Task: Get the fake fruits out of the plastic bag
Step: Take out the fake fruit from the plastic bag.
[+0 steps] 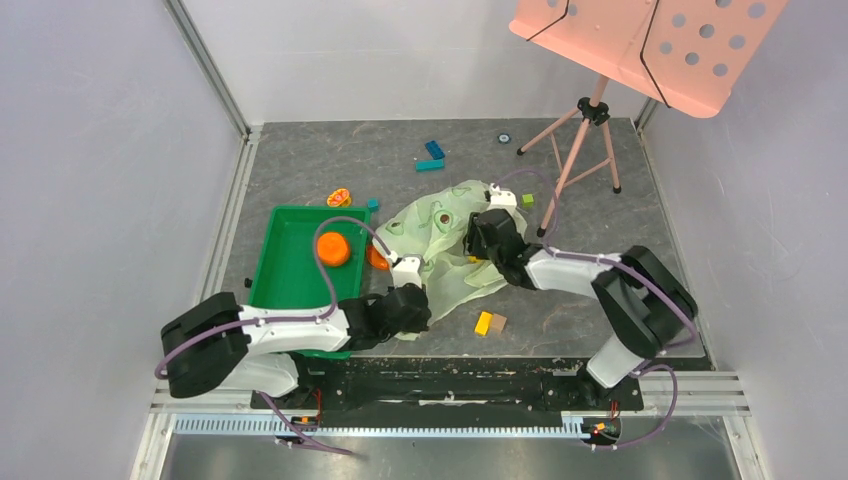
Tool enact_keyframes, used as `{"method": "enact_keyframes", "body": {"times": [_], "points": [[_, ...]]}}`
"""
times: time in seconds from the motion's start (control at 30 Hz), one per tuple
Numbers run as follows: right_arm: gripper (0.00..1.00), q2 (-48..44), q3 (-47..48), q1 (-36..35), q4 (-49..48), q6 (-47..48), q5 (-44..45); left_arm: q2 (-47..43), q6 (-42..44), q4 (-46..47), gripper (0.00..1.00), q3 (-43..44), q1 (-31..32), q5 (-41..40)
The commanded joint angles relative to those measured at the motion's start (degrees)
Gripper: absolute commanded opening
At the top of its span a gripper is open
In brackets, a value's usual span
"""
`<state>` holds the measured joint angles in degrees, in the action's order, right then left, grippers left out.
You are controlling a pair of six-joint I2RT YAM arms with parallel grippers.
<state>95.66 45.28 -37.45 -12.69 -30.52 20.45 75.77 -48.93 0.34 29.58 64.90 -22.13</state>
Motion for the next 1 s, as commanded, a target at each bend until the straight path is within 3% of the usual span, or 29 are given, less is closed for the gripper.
{"method": "enact_keyframes", "body": {"times": [0.0,0.13,0.27,0.5,0.97], "points": [[0.23,-7.7,-5.1,0.1,-2.6,3.5,-6.8,-4.7,2.5,0.9,0.06,1.0,0.3,2.9],[0.26,-12.5,-8.9,0.2,-6.3,5.9,-18.5,-8.4,4.0,0.0,0.10,2.5,0.3,6.0],[0.28,-16.0,-10.8,0.2,-9.6,4.9,-29.2,-10.2,5.3,-1.5,0.23,4.4,0.3,8.0],[0.30,-19.2,-12.4,0.1,-10.9,3.0,-38.5,-12.7,3.0,-1.7,0.50,4.7,0.4,8.2],[0.30,-33.6,-24.2,-0.2,-10.9,8.6,-47.5,-24.2,-5.6,-3.5,0.72,4.2,0.2,5.4]]}}
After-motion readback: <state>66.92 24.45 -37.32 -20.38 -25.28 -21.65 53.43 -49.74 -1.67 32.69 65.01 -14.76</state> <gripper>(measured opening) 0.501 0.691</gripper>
